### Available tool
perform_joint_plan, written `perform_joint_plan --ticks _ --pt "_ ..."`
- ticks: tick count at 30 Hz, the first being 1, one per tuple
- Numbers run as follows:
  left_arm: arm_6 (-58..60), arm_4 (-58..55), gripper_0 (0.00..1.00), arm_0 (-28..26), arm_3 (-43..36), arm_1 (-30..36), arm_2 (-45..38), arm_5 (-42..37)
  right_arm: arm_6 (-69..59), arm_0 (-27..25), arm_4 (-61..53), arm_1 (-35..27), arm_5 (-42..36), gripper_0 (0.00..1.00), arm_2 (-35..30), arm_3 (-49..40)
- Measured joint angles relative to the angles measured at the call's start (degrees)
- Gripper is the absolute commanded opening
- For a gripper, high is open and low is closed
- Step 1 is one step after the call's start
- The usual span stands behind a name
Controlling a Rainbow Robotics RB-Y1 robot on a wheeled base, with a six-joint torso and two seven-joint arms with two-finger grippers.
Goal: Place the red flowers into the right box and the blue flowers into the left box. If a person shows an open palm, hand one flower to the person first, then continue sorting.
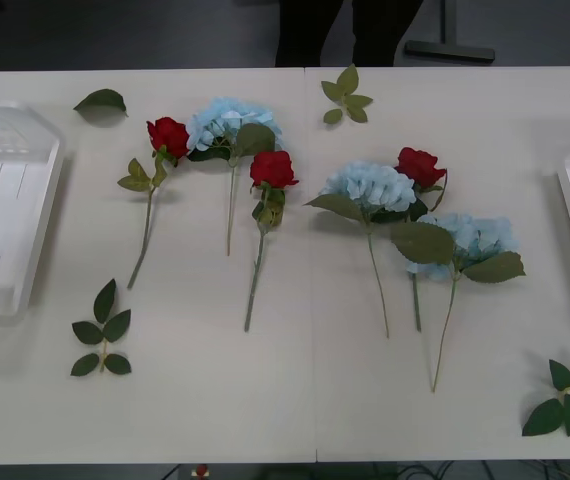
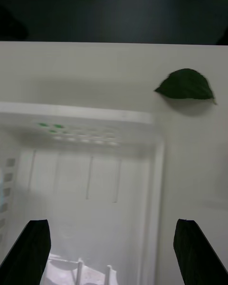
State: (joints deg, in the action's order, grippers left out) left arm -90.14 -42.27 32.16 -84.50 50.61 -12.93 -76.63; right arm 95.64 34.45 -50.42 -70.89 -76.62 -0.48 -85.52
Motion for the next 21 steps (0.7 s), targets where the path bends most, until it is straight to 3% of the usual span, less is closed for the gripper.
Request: perform_joint_plan --ticks 5,9,16,21 --pt "0.0 -3.99 0.76 0.03 -4.45 -1.02 8.56 3.46 0.04 0.01 -1.66 -5.17 4.5 0.0 5.35 0.11" --pt "0.0 -2.68 0.84 0.4 -4.72 -5.53 15.32 7.87 0.07 0.01 -1.56 -6.57 4.46 0.0 6.83 0.23" --pt "-0.01 6.72 0.89 3.67 1.3 -16.67 22.09 9.44 0.18 -0.01 4.62 -6.54 4.53 0.0 6.8 4.86" --pt "-0.02 12.2 0.89 5.79 6.7 -21.09 24.94 12.5 1.6 -0.03 8.87 -6.54 4.92 0.0 6.8 11.05"
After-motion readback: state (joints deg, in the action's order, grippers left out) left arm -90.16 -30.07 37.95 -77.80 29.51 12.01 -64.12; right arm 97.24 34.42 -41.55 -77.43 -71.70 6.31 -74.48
